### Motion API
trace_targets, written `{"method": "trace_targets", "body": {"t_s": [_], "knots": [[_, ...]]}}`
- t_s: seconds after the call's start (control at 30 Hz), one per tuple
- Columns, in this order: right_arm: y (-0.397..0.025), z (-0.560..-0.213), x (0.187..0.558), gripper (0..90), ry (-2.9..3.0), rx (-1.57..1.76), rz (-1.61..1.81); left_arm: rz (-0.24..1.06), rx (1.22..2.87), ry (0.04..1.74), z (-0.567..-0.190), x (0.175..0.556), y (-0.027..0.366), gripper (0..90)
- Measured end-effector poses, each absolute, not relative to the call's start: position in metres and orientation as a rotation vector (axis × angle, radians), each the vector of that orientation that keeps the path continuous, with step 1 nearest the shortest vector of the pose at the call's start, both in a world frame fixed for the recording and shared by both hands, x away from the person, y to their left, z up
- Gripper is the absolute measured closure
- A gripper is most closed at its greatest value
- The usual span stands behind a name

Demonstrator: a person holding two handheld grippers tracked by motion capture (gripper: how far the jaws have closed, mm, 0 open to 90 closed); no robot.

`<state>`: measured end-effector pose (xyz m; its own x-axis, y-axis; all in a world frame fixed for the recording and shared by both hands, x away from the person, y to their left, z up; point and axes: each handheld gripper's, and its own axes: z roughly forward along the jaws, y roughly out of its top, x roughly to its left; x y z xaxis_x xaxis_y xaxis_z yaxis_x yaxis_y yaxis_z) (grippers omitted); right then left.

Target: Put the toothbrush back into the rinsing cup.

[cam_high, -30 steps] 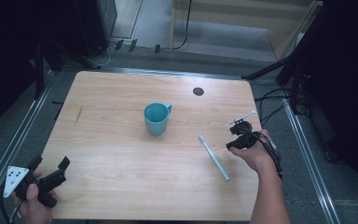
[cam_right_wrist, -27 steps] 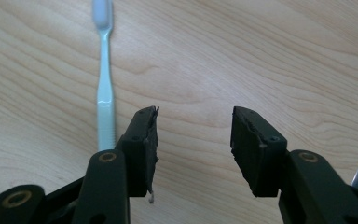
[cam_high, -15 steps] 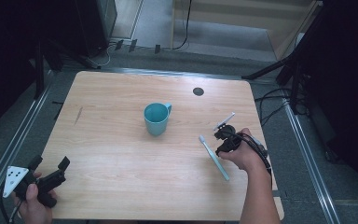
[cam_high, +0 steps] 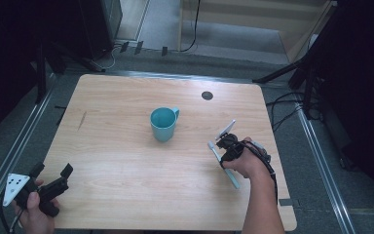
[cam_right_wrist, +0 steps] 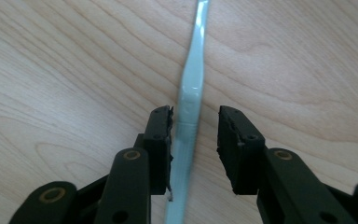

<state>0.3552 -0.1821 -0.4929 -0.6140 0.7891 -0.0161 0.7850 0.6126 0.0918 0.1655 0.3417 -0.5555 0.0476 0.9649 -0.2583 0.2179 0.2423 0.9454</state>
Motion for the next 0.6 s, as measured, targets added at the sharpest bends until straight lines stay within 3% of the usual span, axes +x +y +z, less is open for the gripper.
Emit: {"method": "trace_targets", "body": {"t_s": [0.6], "knots": [[-0.176, -0.504, 0.357, 79.3, 2.757, 1.397, 0.034, 0.854, 1.198, 1.414, -0.556, 0.165, 0.342, 0.0]]}}
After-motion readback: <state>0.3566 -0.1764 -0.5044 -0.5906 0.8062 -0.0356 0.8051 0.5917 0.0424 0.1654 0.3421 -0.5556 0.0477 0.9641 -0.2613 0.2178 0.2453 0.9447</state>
